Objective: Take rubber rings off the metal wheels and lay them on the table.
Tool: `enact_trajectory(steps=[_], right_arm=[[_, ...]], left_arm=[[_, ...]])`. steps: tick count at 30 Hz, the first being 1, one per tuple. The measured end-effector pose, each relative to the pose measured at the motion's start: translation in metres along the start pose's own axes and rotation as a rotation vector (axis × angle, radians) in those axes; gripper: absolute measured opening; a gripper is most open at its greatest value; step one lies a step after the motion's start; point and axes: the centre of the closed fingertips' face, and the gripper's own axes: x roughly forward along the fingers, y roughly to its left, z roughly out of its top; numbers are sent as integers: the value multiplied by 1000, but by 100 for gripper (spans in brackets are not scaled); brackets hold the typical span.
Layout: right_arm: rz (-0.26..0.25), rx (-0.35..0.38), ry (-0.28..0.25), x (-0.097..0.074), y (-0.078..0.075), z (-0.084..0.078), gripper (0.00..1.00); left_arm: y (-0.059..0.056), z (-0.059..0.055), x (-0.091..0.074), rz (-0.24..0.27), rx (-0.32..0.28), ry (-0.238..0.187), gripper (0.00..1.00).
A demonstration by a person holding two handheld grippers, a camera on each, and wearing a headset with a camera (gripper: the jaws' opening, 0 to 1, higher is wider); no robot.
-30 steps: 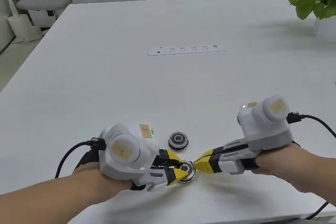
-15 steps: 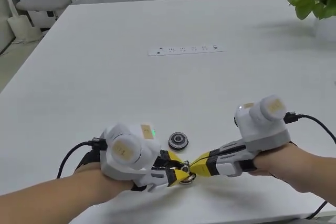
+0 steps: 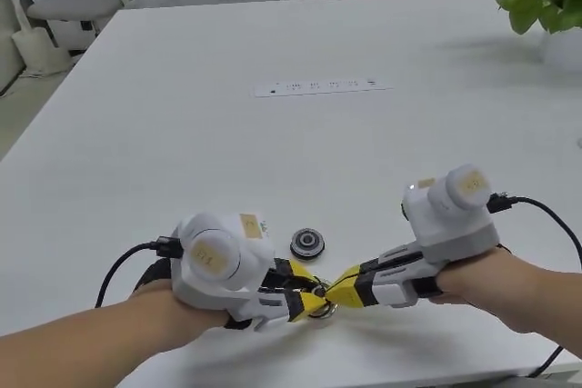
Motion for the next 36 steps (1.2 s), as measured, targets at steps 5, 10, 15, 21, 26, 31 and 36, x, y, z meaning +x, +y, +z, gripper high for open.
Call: enact_trajectory(steps=[5,10,15,21,26,31,36], right_arm=[[-1,11,-7,-1,0,1,0],[3,16,-12,-1,1,1,0],[4,26,-22,-2,1,3,0],[10,34,-35,-4,2,6,0],[20,34,-39,-4,5,8,0],[31,31,-47,-5,9,12,0],[38,23,-44,-6,12,14,0]], left_arm=[[-1,0,0,-10,-11,4,14],[-1,3,-4,-18,-8,4,14],[-1,8,-8,-31,-39,-21,14],[-3,12,-15,-42,-47,-34,19],[-4,19,-23,-45,-58,-60,24],[-2,21,-33,-38,-75,-77,28],[-1,21,-42,-32,-83,-87,31]])
